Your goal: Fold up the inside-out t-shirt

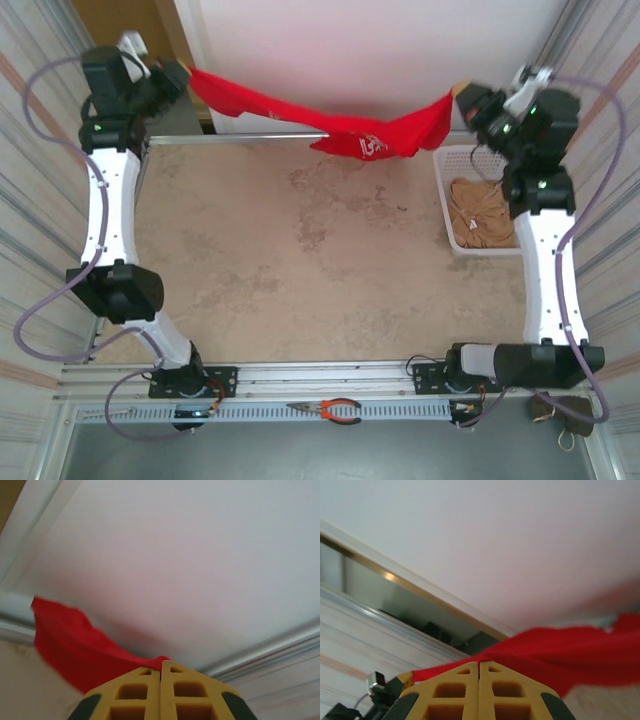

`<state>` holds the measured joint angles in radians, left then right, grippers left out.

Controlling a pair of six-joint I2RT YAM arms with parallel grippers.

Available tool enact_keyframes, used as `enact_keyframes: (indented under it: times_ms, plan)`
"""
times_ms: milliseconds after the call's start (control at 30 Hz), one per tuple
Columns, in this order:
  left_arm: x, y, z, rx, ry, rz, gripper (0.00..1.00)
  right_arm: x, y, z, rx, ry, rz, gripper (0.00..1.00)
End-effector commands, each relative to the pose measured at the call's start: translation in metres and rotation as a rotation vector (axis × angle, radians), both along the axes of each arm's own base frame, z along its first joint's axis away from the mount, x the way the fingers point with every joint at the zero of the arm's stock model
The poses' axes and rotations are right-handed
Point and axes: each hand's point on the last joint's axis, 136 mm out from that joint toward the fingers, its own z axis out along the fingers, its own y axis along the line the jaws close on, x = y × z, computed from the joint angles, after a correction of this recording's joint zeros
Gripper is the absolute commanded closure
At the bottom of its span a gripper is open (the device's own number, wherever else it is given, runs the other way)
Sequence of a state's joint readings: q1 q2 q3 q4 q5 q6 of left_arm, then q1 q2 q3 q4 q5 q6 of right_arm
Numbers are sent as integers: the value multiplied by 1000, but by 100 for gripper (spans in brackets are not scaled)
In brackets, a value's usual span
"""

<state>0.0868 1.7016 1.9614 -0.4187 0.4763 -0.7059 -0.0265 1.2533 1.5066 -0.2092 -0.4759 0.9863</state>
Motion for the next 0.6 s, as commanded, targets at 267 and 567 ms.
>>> enact_keyframes:
  times_ms: [267, 567]
  plan:
    - [-153, 26, -282, -35, 599, 159, 100, -150, 31, -293, -82, 582, -48, 100]
    - [-227, 25, -353, -34, 777, 206, 100, -218, 15, -356, -98, 777, -92, 100]
